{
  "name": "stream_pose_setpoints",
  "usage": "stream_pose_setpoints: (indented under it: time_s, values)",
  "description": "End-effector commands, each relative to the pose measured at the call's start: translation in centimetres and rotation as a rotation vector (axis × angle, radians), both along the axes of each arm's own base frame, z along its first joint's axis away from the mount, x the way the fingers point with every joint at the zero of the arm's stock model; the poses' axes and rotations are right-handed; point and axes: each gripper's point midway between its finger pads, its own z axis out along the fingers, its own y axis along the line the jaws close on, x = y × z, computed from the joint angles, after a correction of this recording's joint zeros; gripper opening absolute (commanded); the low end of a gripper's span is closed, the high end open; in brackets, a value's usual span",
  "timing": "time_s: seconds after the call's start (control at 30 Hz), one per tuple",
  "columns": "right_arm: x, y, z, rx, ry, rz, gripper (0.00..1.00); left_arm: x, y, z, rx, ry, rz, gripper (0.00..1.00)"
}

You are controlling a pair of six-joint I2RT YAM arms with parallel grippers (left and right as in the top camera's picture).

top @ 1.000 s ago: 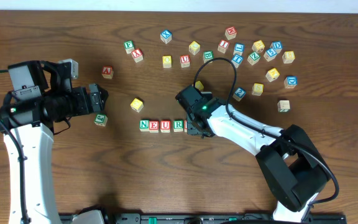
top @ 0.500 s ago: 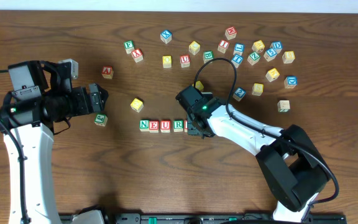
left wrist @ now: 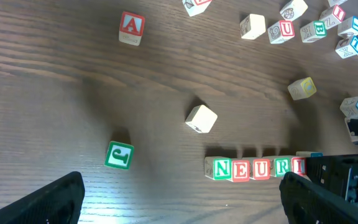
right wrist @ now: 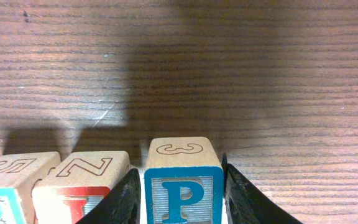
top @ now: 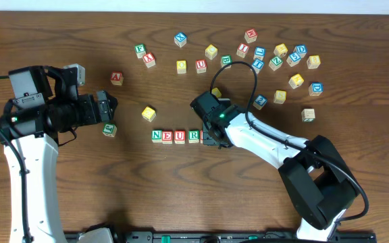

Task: Spell out NEURIPS
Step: 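Open the right gripper and raise it toward the upper-right cluster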

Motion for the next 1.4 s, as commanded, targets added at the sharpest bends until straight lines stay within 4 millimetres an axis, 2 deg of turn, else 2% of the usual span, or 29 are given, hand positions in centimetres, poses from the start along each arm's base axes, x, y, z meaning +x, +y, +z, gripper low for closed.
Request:
stream_pose_setpoints:
  time_s: [0.0, 0.3, 0.7, 0.87, 0.9, 1.17, 1.23, 1.37]
  values:
    - [1.2, 0.4, 1.6, 0.02, -0.042, -0.003, 0.36, 0.3, 0.3, 0.8, 0.009, -0.021, 0.01, 0.99]
    - [2.2, 0.7, 2.9, 0.017, -0.072, -0.002, 0.37, 0.3, 0.3, 0.8, 0.008, -0.021, 0.01, 0.99]
    - [3.8, 0.5, 6.4, -0.038, -0.12, -0.008, 0.36, 0.3, 0.3, 0.8, 0.008, -0.021, 0.01, 0.99]
    - [4.8, 0.0, 8.9, -0.079, -0.164, -0.024, 0.38, 0.3, 0.3, 0.8, 0.008, -0.021, 0.01, 0.99]
    - [5.2, -0.2, 10.0, -0.095, -0.182, -0.031, 0.39, 0.3, 0.3, 0.8, 0.008, -0.021, 0.01, 0.99]
    - [7.2, -0.8, 15.4, -0.107, -0.268, -0.083, 0.45, 0.3, 0.3, 0.8, 0.009, -0.021, 0.01, 0.99]
    - [7.9, -1.9, 17.1, -0.122, -0.299, -0.131, 0.47, 0.3, 0.3, 0.8, 0.008, -0.021, 0.01, 0.99]
    - [8.7, -3.9, 17.8, -0.15, -0.309, -0.182, 0.49, 0.3, 0.3, 0.8, 0.009, -0.021, 0.01, 0.99]
